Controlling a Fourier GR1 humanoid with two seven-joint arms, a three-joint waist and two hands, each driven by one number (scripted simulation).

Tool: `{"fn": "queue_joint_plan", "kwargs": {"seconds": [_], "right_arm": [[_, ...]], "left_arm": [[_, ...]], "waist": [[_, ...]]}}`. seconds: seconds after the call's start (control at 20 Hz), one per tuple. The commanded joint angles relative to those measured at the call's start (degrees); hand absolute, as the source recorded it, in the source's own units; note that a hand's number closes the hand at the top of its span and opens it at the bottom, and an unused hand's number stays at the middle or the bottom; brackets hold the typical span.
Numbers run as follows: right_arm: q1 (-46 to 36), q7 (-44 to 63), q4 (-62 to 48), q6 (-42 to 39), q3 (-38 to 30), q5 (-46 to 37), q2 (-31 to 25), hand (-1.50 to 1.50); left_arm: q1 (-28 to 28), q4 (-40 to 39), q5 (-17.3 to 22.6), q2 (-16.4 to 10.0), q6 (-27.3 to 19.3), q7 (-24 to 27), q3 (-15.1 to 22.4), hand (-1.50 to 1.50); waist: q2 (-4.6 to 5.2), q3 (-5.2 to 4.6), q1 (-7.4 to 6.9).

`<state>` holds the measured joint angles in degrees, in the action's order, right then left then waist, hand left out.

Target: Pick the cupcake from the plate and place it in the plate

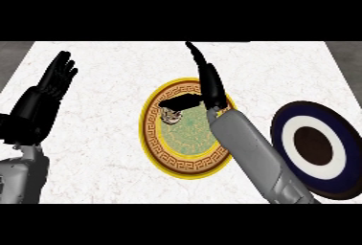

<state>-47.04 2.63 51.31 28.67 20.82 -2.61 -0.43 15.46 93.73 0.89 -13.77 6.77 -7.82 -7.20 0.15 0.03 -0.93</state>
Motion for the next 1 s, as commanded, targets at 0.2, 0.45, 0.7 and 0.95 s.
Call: {"fn": "queue_joint_plan", "kwargs": {"seconds": [0.2,0.45,0.7,0.95], "right_arm": [[6.2,-5.34,5.72,-8.33,-10.3,6.9,-7.87,-1.5],[14.82,-10.43,11.1,-17.26,-14.45,10.51,-15.98,-1.5],[22.39,-14.18,14.32,-24.26,-17.77,12.18,-21.31,-1.5],[21.66,-14.77,13.33,-29.88,-22.61,13.08,-25.76,-1.5]], "left_arm": [[3.41,-4.98,1.08,-1.84,1.16,1.18,-2.93,0.0],[-1.25,0.22,-1.11,1.22,-0.69,0.46,0.3,0.0],[-1.01,1.54,-1.52,1.51,-1.22,-0.79,0.45,0.0],[-2.05,3.66,0.85,0.35,0.89,-1.66,-1.23,0.0]], "waist": [[-0.03,-0.01,0.99],[-0.15,0.01,0.98],[-0.19,0.0,1.05],[-0.19,-0.01,0.73]]}}
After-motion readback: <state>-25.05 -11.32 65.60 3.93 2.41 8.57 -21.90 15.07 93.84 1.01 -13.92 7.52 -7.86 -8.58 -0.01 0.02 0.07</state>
